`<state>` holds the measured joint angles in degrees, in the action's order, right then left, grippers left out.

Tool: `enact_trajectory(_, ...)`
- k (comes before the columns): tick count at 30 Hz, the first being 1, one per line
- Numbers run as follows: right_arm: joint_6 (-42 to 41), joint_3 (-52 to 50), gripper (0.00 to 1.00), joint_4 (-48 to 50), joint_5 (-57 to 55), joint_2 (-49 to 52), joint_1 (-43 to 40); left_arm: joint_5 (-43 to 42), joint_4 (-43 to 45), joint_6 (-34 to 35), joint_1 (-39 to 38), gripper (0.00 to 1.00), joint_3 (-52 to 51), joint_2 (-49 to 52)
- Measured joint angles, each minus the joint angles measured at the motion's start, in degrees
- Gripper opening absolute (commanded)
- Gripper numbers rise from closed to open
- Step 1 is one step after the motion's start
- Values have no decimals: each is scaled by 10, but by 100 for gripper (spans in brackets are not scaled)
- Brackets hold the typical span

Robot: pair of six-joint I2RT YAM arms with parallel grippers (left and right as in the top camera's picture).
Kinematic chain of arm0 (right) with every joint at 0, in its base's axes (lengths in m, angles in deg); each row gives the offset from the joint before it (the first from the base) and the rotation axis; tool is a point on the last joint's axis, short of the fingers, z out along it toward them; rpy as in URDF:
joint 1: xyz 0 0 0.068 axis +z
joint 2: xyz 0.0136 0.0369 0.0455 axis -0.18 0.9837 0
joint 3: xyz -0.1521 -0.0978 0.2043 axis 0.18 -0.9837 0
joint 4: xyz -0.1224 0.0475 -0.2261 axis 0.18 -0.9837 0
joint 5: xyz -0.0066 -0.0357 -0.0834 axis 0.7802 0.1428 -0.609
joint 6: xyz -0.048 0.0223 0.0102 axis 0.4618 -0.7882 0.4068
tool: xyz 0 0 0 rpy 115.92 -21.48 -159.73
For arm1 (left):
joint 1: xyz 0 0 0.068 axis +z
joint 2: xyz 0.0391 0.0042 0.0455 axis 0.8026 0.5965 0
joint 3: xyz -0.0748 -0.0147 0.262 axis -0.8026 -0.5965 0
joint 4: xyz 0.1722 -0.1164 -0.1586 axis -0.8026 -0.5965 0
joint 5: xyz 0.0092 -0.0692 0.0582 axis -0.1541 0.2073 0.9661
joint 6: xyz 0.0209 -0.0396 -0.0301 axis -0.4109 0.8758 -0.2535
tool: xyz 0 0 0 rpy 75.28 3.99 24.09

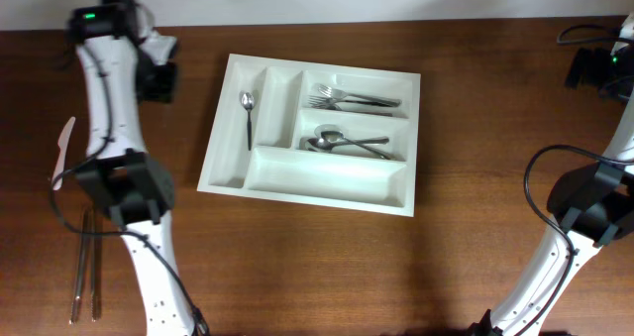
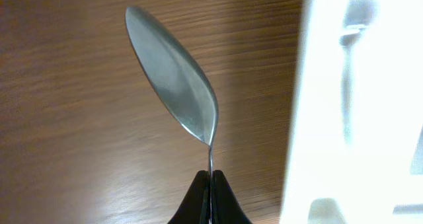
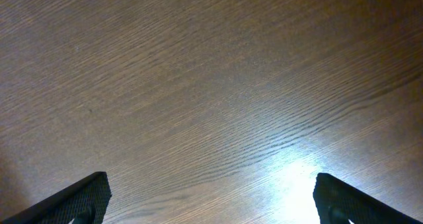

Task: Pack container
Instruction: 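Carry the spoon with the left gripper over the left compartment, then lower the spoon into the left compartment and release it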

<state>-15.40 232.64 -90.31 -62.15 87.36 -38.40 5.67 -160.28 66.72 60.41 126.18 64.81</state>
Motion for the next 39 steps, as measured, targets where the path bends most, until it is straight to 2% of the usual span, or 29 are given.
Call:
enact_trajectory(6, 0, 0, 99, 0, 0, 0, 0, -5, 20, 9, -83, 2, 0, 0)
enact_trajectory(10, 0, 0, 99, 0, 0, 0, 0, -6, 30, 10, -110, 2, 0, 0)
enact_trajectory(28, 0, 0, 99, 0, 0, 0, 0, -7, 51, 10, -119, 2, -24, 1)
enact_trajectory(39, 0, 0, 99, 0, 0, 0, 0, -38, 46, 18, -126, 3, -33, 47)
